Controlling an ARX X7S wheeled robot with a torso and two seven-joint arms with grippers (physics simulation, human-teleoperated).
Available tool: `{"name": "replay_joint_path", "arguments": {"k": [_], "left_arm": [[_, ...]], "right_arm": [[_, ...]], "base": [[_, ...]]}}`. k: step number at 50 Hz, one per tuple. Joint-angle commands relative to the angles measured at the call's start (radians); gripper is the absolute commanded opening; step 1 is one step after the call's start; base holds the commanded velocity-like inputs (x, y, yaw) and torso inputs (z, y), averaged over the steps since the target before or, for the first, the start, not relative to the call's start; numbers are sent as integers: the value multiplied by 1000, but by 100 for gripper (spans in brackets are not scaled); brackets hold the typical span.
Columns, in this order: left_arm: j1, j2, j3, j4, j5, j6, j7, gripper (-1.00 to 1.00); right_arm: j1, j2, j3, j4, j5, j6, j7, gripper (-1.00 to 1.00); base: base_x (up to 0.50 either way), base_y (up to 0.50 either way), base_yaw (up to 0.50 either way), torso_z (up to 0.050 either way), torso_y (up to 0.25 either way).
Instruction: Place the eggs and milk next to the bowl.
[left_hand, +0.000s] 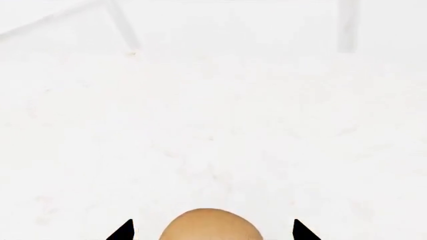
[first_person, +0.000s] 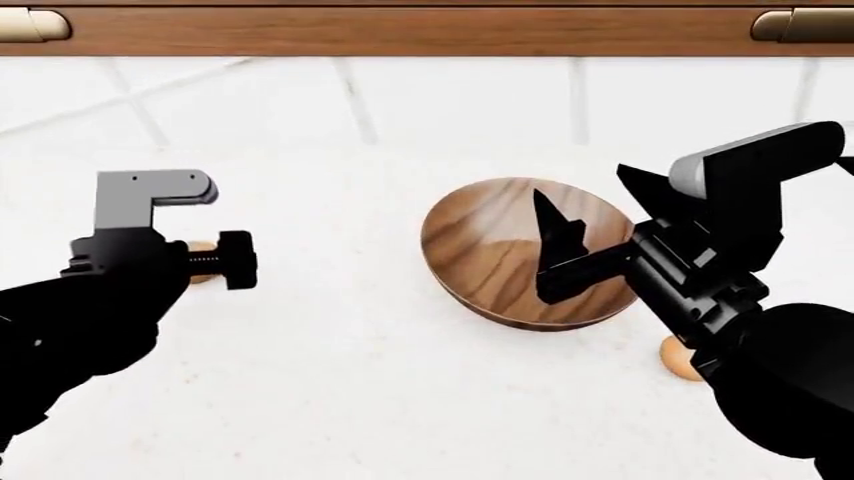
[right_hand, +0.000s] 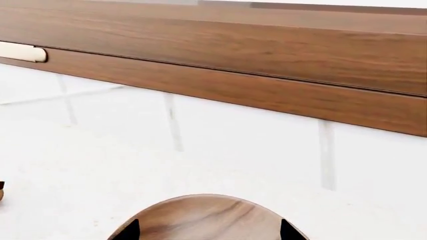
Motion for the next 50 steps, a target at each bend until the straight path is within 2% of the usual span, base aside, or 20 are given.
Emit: {"name": "replay_joint_path", "arguments": {"k": [1,50], "left_arm": [[-4,23,15,-74,26,24,42,100],[44,36,23,-155,37,65,88,100]], "right_arm": [[1,1,0,-3,1,0,3,100],[2,1,-3,-12,-1,-2,6,100]], "base": [[0,0,0,0,0],[0,0,0,0,0]]}}
